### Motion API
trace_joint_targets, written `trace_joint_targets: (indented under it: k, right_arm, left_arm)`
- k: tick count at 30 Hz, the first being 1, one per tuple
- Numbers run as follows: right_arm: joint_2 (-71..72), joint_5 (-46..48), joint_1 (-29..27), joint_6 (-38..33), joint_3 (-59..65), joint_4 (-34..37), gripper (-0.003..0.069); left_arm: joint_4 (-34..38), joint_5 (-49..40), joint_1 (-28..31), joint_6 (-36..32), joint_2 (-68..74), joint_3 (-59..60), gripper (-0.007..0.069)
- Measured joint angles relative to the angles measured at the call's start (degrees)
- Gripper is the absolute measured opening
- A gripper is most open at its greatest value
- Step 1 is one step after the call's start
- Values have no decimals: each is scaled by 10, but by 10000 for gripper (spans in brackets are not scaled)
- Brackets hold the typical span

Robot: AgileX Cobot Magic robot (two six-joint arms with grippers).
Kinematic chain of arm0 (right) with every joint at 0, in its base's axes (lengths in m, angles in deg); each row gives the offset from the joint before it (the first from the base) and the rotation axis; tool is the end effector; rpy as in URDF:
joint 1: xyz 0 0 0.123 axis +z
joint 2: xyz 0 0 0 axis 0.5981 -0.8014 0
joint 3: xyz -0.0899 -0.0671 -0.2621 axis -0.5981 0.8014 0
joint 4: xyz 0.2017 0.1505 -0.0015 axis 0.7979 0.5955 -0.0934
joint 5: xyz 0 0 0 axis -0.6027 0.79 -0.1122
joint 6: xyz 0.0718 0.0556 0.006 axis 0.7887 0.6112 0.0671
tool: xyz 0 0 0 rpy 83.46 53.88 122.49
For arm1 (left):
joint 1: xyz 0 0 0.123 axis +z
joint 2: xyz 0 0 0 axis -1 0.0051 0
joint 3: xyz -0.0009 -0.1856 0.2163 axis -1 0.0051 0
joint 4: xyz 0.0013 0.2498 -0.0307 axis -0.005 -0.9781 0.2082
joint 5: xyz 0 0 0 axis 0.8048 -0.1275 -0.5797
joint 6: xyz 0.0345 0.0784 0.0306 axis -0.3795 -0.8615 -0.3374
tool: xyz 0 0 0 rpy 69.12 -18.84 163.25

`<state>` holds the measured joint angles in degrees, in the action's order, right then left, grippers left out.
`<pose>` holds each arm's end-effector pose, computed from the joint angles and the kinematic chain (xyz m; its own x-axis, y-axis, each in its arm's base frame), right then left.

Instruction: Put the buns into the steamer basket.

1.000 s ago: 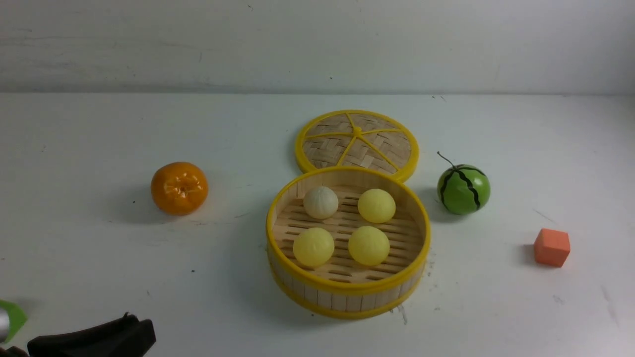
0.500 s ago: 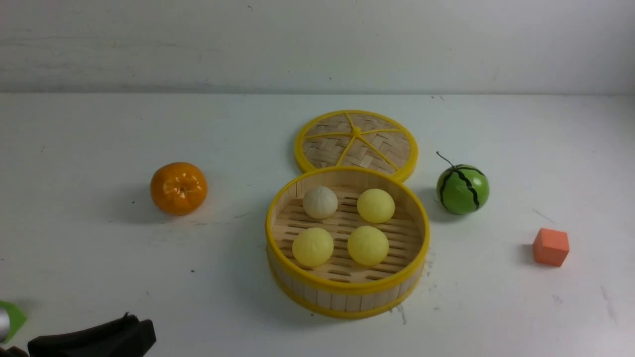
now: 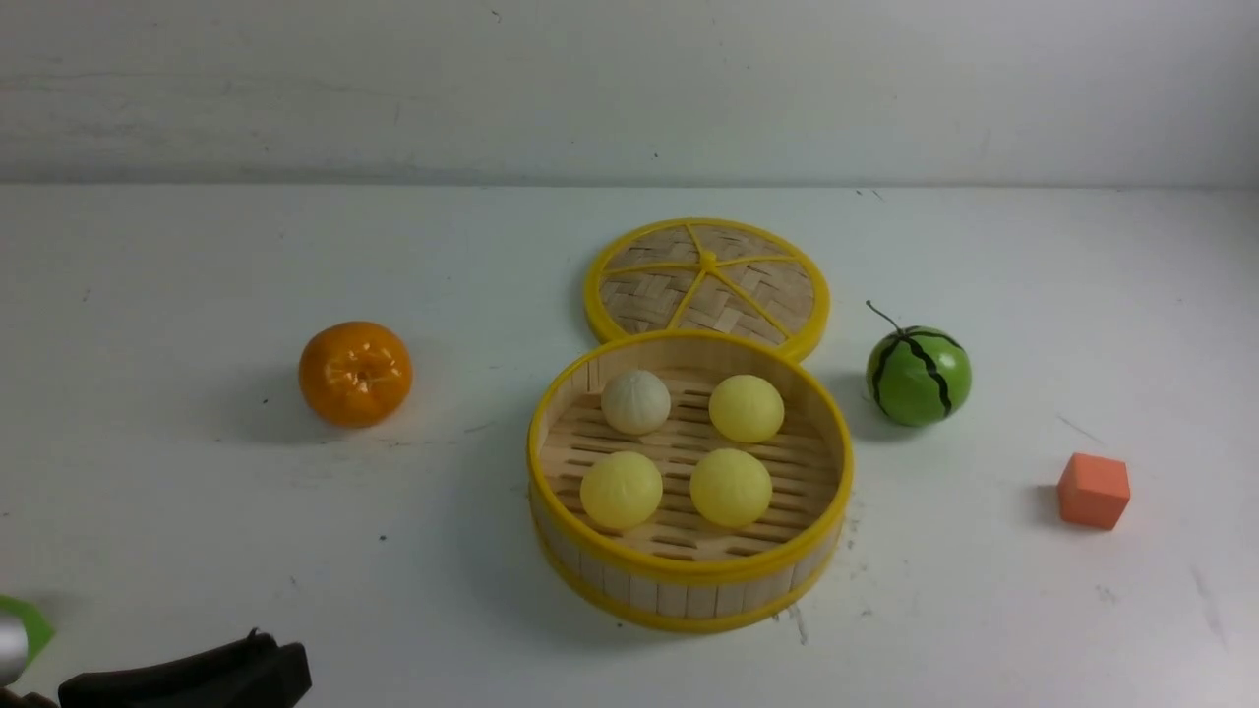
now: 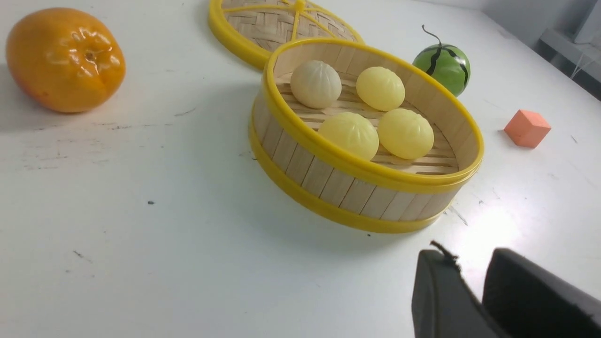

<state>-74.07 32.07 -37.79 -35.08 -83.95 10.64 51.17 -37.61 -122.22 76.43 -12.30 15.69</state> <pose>0.0518 0.0016 0.1721 -0.3085 0.1993 -0.9301 0.0523 0.9799 0.1926 0.0917 -0.0578 0.2276 -0.3648 -0.1574 -0.9177 0.4358 0.8422 -0.3176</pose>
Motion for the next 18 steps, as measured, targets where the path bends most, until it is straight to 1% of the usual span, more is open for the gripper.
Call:
trace_joint_targets:
  k: [18]
  right_arm:
    - [0,0,0,0,0,0,4]
  left_arm:
    - [0,3,-6,0,0,3,165]
